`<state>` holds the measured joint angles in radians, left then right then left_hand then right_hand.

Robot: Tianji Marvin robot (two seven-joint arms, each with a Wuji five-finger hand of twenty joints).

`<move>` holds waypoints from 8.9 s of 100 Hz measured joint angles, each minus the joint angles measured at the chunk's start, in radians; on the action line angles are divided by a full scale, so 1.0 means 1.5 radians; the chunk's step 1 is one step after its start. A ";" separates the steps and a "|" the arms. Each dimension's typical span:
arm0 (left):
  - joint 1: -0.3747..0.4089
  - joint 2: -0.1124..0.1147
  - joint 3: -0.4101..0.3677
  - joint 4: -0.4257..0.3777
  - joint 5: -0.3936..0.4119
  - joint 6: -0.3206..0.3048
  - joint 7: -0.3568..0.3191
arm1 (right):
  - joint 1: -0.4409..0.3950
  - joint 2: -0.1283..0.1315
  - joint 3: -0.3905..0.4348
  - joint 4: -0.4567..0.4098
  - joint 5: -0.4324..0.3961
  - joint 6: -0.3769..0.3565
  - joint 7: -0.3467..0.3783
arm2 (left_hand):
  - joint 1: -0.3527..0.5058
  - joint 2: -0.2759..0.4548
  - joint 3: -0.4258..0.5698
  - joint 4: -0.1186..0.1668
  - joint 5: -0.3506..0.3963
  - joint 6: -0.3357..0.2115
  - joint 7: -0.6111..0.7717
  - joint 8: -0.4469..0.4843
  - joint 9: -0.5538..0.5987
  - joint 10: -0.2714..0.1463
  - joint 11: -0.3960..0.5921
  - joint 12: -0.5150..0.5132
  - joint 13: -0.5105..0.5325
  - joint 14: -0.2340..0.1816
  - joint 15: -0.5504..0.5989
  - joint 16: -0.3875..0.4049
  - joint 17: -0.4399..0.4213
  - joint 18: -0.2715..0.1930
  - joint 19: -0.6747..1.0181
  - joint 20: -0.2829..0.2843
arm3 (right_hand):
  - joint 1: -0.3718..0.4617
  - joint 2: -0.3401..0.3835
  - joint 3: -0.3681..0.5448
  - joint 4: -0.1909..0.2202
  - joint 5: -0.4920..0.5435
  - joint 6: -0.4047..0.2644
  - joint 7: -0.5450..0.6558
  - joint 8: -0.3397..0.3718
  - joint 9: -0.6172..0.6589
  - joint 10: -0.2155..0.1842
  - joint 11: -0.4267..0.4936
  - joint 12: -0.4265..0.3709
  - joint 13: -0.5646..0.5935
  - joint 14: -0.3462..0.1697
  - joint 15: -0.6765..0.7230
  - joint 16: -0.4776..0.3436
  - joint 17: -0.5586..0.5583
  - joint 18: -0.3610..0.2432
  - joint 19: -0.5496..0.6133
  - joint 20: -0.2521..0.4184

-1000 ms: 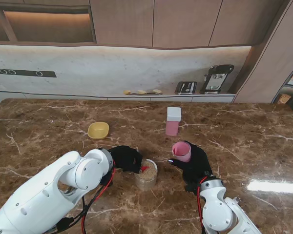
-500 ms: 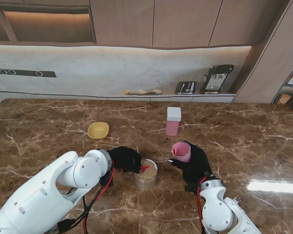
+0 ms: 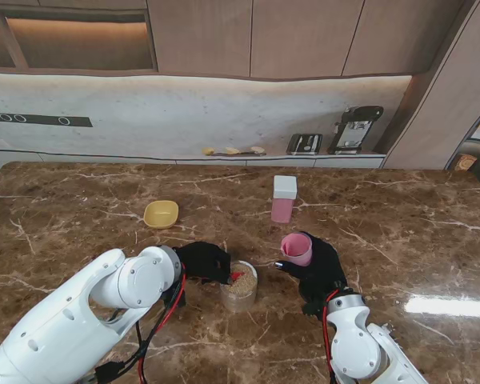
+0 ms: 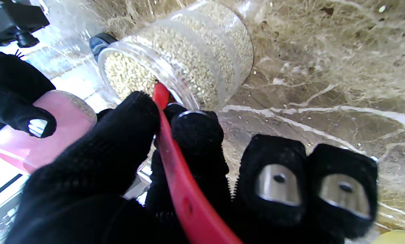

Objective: Measure grain into the airtight container

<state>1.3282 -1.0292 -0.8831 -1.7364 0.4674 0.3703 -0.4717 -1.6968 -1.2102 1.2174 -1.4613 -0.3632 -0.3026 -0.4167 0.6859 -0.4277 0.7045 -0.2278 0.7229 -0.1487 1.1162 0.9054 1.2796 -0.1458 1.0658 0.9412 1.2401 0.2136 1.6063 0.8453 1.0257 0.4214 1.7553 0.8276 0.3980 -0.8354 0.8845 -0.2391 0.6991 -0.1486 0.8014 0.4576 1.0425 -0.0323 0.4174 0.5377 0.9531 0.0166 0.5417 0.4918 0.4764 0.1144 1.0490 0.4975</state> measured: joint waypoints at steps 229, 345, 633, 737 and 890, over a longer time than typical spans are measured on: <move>0.150 -0.034 -0.165 -0.035 -0.234 -0.012 0.101 | 0.005 0.000 -0.008 0.007 -0.001 0.000 0.003 | 0.009 0.000 -0.015 0.000 0.000 0.005 -0.001 -0.001 0.000 0.003 0.000 0.001 0.000 0.000 0.000 0.000 0.000 0.010 0.000 0.000 | 0.000 0.001 0.000 0.000 0.000 0.000 0.000 0.000 0.000 0.000 0.000 0.000 0.000 0.000 0.000 0.000 -0.001 0.000 0.000 0.000; -0.030 -0.087 -0.010 0.023 -0.322 0.015 0.191 | 0.006 0.000 -0.006 0.012 -0.009 -0.011 0.000 | 0.017 0.000 -0.027 0.001 0.000 0.010 -0.001 -0.002 0.000 0.004 0.000 0.004 0.000 0.006 0.000 0.000 0.000 0.016 0.000 0.000 | 0.000 0.001 0.000 0.000 0.000 0.000 0.000 0.000 0.000 0.000 0.000 0.000 0.000 0.000 0.000 0.000 -0.001 0.000 0.000 0.000; -0.148 -0.039 0.159 0.062 0.439 -0.336 0.367 | 0.004 0.001 -0.005 0.009 -0.009 -0.014 0.001 | -0.012 0.000 -0.005 0.000 0.000 -0.020 -0.001 -0.001 0.000 -0.005 -0.001 0.007 0.000 0.000 0.000 0.000 0.000 0.002 0.000 0.000 | 0.000 0.001 0.000 0.000 0.000 0.001 0.000 0.000 0.000 0.000 0.000 0.000 0.000 0.000 0.000 0.000 -0.001 0.000 0.000 0.000; 0.082 0.001 -0.136 -0.172 0.326 -0.186 -0.054 | 0.000 0.001 0.001 0.007 -0.011 -0.014 -0.001 | -0.012 0.000 -0.005 0.000 0.001 -0.020 -0.001 -0.001 0.000 -0.006 -0.001 0.007 0.000 0.000 0.000 0.000 0.000 -0.001 0.002 0.000 | 0.000 0.001 0.000 0.000 0.000 0.001 0.000 0.000 0.000 0.000 0.000 0.000 0.000 0.000 0.000 0.000 -0.001 0.000 0.000 0.000; -0.060 0.020 0.059 -0.080 0.293 0.003 -0.108 | -0.001 0.001 0.001 0.005 -0.009 -0.013 0.001 | -0.009 0.000 -0.005 0.000 0.001 -0.016 -0.001 -0.001 0.000 -0.006 0.000 -0.006 0.000 -0.001 0.000 -0.002 0.000 -0.002 0.003 -0.001 | 0.000 0.001 0.000 0.000 0.000 0.001 0.000 0.000 0.000 0.000 0.000 0.000 0.000 0.000 0.000 0.000 -0.001 0.000 0.000 0.000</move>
<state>1.2384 -0.9998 -0.7942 -1.8562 0.9069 0.3751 -0.6335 -1.6980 -1.2085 1.2189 -1.4539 -0.3773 -0.3222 -0.4150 0.6718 -0.4273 0.6968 -0.2277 0.7245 -0.1728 1.1145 0.9039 1.2796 -0.1544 1.0651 0.9327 1.2401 0.2128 1.6066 0.8418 1.0260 0.4184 1.7598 0.8259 0.3980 -0.8336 0.8845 -0.2391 0.6991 -0.1466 0.8014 0.4577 1.0425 -0.0323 0.4171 0.5377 0.9531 0.0166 0.5417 0.4918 0.4742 0.1144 1.0490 0.4975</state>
